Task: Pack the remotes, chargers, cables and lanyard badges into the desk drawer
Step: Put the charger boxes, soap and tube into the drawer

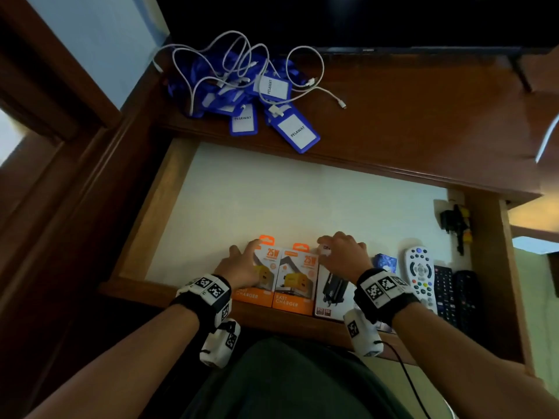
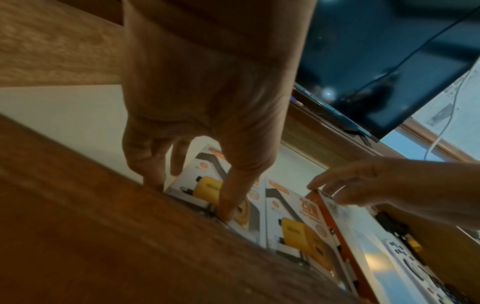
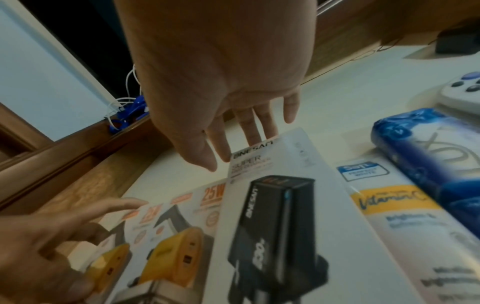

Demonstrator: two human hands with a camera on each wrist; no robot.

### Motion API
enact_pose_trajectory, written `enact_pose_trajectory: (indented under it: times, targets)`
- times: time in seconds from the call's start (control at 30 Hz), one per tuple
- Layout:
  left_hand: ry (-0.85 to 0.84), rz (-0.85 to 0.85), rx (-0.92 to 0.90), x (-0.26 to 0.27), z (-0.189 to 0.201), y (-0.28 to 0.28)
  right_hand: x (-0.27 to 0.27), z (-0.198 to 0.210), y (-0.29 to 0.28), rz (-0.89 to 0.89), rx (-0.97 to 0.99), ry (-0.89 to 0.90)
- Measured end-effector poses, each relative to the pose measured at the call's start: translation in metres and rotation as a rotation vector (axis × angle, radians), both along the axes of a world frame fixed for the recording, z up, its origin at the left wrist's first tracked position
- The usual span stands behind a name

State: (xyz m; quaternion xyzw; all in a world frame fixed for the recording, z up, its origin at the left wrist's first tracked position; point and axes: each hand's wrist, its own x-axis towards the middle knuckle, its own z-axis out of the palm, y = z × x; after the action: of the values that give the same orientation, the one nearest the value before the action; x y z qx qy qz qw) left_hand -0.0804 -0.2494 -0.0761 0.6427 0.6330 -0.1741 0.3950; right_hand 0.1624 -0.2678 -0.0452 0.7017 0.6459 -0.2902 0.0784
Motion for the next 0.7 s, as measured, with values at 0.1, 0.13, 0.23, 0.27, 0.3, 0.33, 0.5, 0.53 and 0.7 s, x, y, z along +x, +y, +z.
enact_pose_trajectory:
  times: [0.1,0.13,0.23,0.27,0.3,0.33,0.5,0.53,0.7]
  targets:
    - [0.006,-0.012,-0.002,0.002,0.0,0.0,-0.004,-0.005,-0.007,0.08,-0.039,-0.039]
    - [0.006,-0.01,0.001,0.002,0.001,0.0,-0.006,-0.006,-0.008,0.093,-0.041,-0.048]
    - [-0.005,0.0,0.021,0.003,0.004,-0.001,-0.008,-0.007,-0.01,0.102,-0.049,-0.065]
    - [-0.014,0.01,0.024,0.003,0.004,-0.001,-0.008,-0.007,-0.009,0.107,-0.05,-0.067]
    - [-0.019,0.019,0.027,0.003,0.005,-0.002,-0.007,-0.007,-0.009,0.112,-0.049,-0.068]
    - [-0.023,0.026,0.031,0.003,0.006,-0.002,-0.007,-0.007,-0.008,0.114,-0.047,-0.07]
    - [-0.046,0.106,0.014,0.003,0.009,-0.004,-0.004,-0.004,-0.001,0.111,-0.073,-0.076]
    - [-0.06,0.138,0.011,0.002,0.008,-0.004,-0.004,-0.003,0.002,0.092,-0.074,-0.061]
    - [-0.139,0.236,0.082,-0.003,0.012,0.005,-0.006,0.015,0.028,-0.046,0.103,0.049]
